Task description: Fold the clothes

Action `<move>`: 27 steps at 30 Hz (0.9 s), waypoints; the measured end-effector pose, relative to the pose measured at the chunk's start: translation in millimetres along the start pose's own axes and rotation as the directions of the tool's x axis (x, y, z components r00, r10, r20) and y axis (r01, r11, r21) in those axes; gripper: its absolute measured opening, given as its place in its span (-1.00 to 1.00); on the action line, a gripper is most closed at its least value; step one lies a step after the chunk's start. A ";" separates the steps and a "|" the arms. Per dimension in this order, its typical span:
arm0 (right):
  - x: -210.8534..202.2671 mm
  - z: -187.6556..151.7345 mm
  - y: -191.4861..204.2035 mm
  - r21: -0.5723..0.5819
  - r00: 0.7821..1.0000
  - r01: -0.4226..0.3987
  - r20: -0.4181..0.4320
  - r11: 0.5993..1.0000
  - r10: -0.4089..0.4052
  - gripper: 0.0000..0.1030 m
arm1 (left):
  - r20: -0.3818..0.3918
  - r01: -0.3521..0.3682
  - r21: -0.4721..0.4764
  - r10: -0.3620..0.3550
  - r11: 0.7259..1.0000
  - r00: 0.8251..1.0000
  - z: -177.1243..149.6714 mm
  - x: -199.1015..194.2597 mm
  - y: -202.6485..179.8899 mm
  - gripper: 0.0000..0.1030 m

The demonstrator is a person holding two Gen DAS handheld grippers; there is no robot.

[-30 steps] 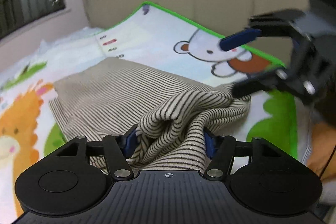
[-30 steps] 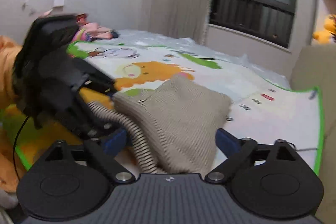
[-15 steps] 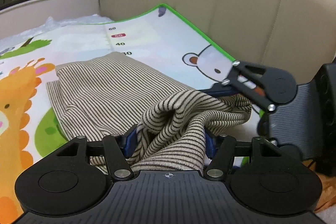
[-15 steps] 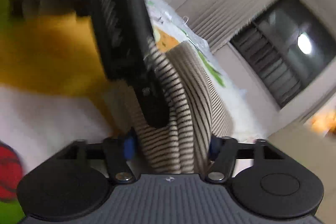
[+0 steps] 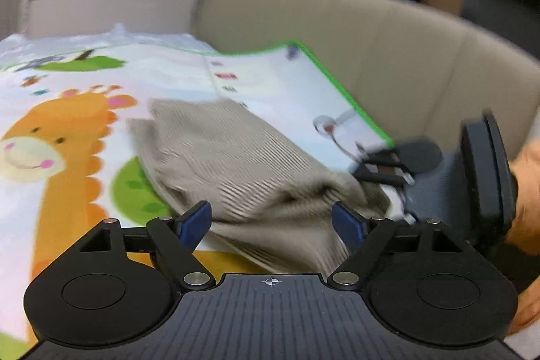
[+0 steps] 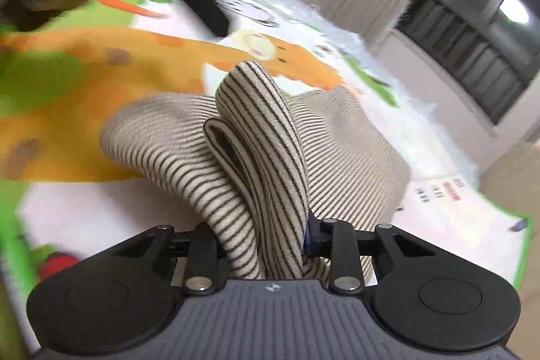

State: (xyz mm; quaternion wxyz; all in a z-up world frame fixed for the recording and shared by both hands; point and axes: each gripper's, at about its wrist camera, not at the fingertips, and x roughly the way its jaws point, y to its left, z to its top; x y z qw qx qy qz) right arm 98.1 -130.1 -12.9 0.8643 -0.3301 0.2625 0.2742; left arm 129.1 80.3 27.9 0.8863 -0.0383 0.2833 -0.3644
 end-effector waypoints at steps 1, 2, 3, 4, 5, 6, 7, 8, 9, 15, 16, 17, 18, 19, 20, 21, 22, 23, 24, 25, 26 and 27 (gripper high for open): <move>-8.7 -0.8 -2.6 0.003 1.000 -0.027 -0.007 1.000 0.027 -0.46 | 0.017 -0.010 -0.035 0.010 0.999 1.000 4.0 -4.1 6.1 0.62; -16.2 0.3 -5.3 0.005 0.999 -0.042 -0.014 0.999 0.042 -0.46 | 0.034 -0.018 -0.070 0.021 0.997 0.999 8.1 -8.2 12.2 0.62; -20.8 5.9 -9.7 0.001 0.999 -0.050 -0.014 0.999 0.050 -0.46 | 0.046 -0.018 -0.093 0.023 0.995 0.999 12.3 -8.5 16.1 0.62; -25.3 11.4 -14.0 -0.003 0.998 -0.058 -0.015 0.998 0.058 -0.47 | 0.056 -0.011 -0.107 0.017 0.994 0.998 16.9 -5.7 18.1 0.62; -29.8 16.9 -18.4 -0.007 0.998 -0.067 -0.016 0.998 0.067 -0.47 | 0.065 -0.004 -0.120 0.011 0.993 0.998 21.4 -2.9 20.0 0.62; -34.4 22.5 -22.8 -0.011 0.997 -0.075 -0.016 0.997 0.075 -0.47 | 0.068 0.009 -0.123 0.000 0.992 0.998 24.2 2.5 19.6 0.62; -38.9 28.0 -27.1 -0.015 0.996 -0.084 -0.017 0.996 0.083 -0.47 | 0.064 0.025 -0.118 -0.018 0.993 0.998 25.8 9.9 17.3 0.63; -43.5 33.5 -31.5 -0.019 0.996 -0.092 -0.018 0.996 0.092 -0.46 | 0.060 0.041 -0.112 -0.035 0.993 0.998 27.3 17.3 15.0 0.63; -48.0 39.1 -35.9 -0.023 0.995 -0.100 -0.018 0.995 0.100 -0.46 | 0.045 0.052 -0.109 -0.047 0.993 0.998 27.0 26.8 13.1 0.63; -70.1 71.9 -63.1 -0.045 0.989 -0.150 -0.025 0.988 0.149 -0.15 | -0.140 0.006 -0.137 -0.025 0.991 0.990 6.2 81.0 22.8 0.46; -54.7 75.9 -71.6 -0.042 0.987 -0.157 -0.034 0.987 0.155 -0.09 | -0.160 0.002 -0.154 -0.027 0.988 0.987 0.5 84.8 28.8 0.46; -39.3 79.9 -80.0 -0.038 0.986 -0.163 -0.042 0.986 0.162 -0.04 | -0.163 0.008 -0.169 -0.036 0.986 0.986 -4.6 84.6 34.6 0.39; -22.5 82.6 -89.1 -0.031 0.985 -0.168 -0.052 0.985 0.167 0.04 | -0.159 0.014 -0.177 -0.042 0.984 0.986 -8.0 81.7 39.0 0.37; -1.1 82.5 -99.5 -0.015 0.984 -0.169 -0.067 0.986 0.167 0.11 | -0.158 0.016 -0.182 -0.045 0.983 0.986 -10.1 77.5 42.6 0.37; 20.9 84.5 -108.1 0.011 0.983 -0.168 -0.077 0.986 0.168 0.31 | -0.161 0.018 -0.180 -0.048 0.984 0.986 -12.0 73.5 44.3 0.37; 39.6 86.4 -115.7 0.046 0.981 -0.170 -0.088 0.984 0.173 0.47 | -0.164 0.024 -0.171 -0.052 0.985 0.985 -13.9 70.2 44.6 0.38; 56.3 87.6 -121.6 0.077 0.979 -0.172 -0.096 0.982 0.179 0.54 | -0.170 0.020 -0.158 -0.047 0.987 0.984 -15.8 66.6 44.4 0.38; 67.2 87.1 -122.8 0.097 0.978 -0.178 -0.096 0.979 0.187 0.59 | -0.174 0.014 -0.145 -0.040 0.989 0.984 -17.0 63.2 44.1 0.38; 78.0 86.6 -123.9 0.118 0.976 -0.184 -0.096 0.976 0.195 0.63 | -0.175 0.012 -0.134 -0.036 0.991 0.984 -17.6 60.0 44.3 0.38; 87.2 85.8 -125.6 0.138 0.975 -0.187 -0.094 0.973 0.201 0.68 | -0.173 0.010 -0.127 -0.032 0.992 0.984 -17.9 56.0 45.1 0.38; 91.5 84.1 -128.9 0.157 0.976 -0.185 -0.089 0.970 0.200 0.80 | -0.165 0.003 -0.123 -0.023 0.992 0.986 -17.2 50.4 47.3 0.38; 95.8 82.5 -132.1 0.176 0.976 -0.183 -0.084 0.967 0.200 0.90 | -0.154 -0.008 -0.119 -0.011 0.993 0.988 -16.0 44.3 50.0 0.39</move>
